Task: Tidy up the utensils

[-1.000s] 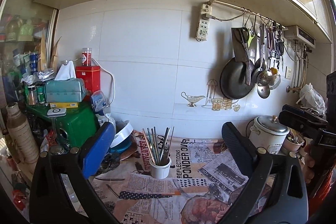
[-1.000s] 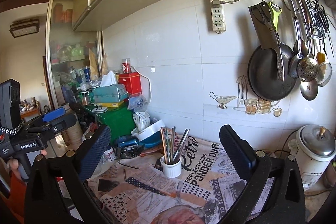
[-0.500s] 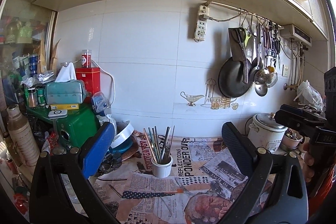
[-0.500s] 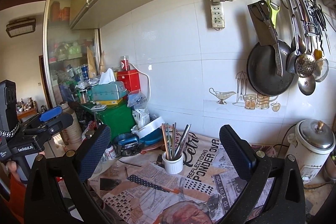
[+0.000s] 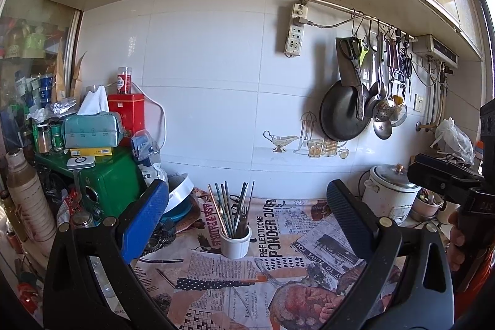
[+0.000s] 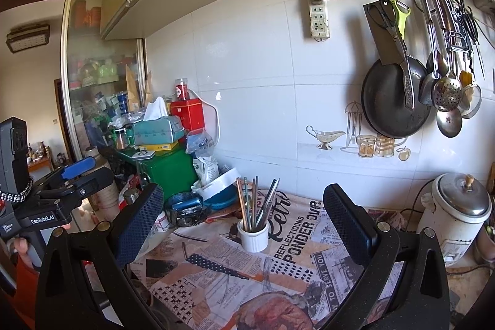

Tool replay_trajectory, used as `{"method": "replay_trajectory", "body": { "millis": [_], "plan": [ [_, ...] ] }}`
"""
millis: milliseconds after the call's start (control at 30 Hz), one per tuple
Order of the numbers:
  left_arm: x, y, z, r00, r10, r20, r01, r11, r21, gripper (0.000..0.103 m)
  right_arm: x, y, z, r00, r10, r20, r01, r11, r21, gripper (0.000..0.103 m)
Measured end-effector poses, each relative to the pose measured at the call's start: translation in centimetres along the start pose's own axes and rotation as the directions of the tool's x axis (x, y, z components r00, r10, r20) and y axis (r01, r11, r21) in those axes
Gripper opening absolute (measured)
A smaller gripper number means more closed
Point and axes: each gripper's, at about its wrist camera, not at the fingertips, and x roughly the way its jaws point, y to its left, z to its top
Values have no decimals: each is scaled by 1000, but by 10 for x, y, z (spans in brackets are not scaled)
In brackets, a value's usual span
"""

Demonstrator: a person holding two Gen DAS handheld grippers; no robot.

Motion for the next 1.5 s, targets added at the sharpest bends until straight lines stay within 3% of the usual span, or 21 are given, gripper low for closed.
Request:
{"method": "replay_trajectory", "body": {
  "millis": [967,1500],
  "plan": [
    [0,6,1,999,-36,16,35,999,0,102,2,5,0,1000,-5,4,5,1000,0,103],
    [19,0,4,998,-54,9,54,999,9,102,9,-8,1,1000,-19,6,19,1000,12,103]
  ]
}}
